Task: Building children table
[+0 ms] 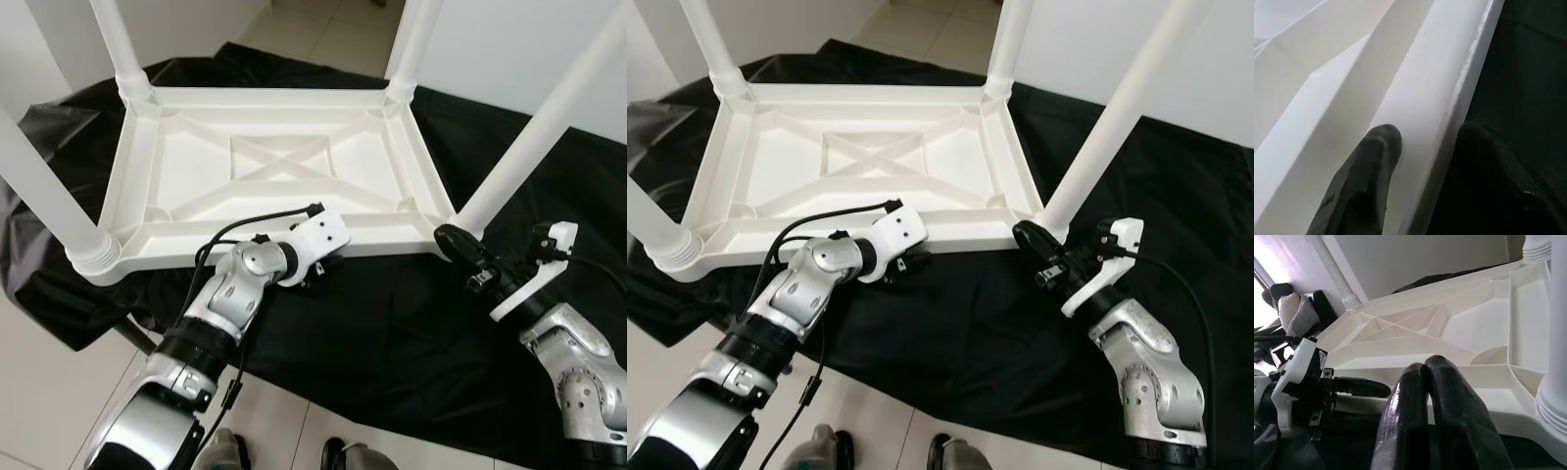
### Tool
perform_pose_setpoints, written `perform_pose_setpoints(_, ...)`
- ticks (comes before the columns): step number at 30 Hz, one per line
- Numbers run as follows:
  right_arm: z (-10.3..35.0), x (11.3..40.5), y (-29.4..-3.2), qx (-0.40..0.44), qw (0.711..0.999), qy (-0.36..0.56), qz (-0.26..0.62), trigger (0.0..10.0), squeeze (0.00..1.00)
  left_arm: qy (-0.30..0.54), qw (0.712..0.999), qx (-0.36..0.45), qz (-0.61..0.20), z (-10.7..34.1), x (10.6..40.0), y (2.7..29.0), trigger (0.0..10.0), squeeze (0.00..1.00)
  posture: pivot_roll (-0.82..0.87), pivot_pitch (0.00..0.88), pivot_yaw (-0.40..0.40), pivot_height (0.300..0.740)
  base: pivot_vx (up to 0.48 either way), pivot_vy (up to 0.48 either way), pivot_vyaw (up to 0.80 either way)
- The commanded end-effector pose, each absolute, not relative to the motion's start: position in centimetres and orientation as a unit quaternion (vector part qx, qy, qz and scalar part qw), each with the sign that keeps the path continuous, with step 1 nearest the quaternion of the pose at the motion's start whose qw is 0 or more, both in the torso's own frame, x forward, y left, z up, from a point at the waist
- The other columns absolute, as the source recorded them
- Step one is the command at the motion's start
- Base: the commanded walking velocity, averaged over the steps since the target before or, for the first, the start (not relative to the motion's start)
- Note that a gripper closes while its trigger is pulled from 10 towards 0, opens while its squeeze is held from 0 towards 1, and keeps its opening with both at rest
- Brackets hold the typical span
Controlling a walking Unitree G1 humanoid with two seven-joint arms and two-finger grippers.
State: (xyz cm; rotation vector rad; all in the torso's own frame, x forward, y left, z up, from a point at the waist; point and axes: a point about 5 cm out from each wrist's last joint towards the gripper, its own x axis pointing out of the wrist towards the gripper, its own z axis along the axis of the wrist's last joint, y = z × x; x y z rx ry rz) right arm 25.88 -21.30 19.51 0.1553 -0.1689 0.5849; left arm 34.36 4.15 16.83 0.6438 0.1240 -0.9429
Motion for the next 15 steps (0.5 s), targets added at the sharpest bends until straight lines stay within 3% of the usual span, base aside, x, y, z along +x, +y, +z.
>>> perform_pose_setpoints(1,19.3,25.6,-21.6,0.078,0.953,-0.078,0.281,10.0,0.00,0.043,0.899,0.305,-0.312,16.5,35.5,5.5,10.0,0.00,0.01,0.166,-0.028,0.740,0.000,0.000,0.00)
perform_pose_setpoints(2,19.3,25.6,-21.6,0.078,0.954,-0.078,0.280,10.0,0.00,0.041,0.900,0.301,-0.311,16.6,35.6,5.5,10.0,0.00,0.01,0.166,-0.028,0.740,0.000,0.000,0.00)
perform_pose_setpoints(3,19.3,25.6,-21.6,0.078,0.954,-0.078,0.279,10.0,0.00,0.042,0.904,0.296,-0.307,16.8,35.7,5.7,8.6,0.00,0.01,0.167,-0.029,0.740,0.000,0.000,0.00)
perform_pose_setpoints(5,19.3,25.6,-21.6,0.078,0.954,-0.078,0.278,10.0,0.00,0.043,0.906,0.292,-0.303,16.9,35.9,5.8,8.6,0.00,0.01,0.167,-0.029,0.740,0.000,0.000,0.00)
perform_pose_setpoints(6,19.3,25.6,-21.7,0.080,0.955,-0.079,0.276,10.0,0.00,0.042,0.910,0.288,-0.296,17.0,36.0,6.0,3.3,0.00,0.01,0.167,-0.029,0.740,0.000,0.000,0.00)
perform_pose_setpoints(7,19.3,25.6,-21.6,0.081,0.955,-0.080,0.274,10.0,0.00,0.040,0.913,0.283,-0.290,17.1,36.2,6.1,0.0,0.00,0.02,0.168,-0.029,0.740,0.000,0.000,0.00)
perform_pose_setpoints(15,19.3,25.6,-21.2,0.086,0.955,-0.082,0.271,10.0,0.00,0.028,0.922,0.271,-0.274,17.7,36.5,6.1,0.0,0.00,0.02,0.170,-0.028,0.740,0.000,0.000,0.00)
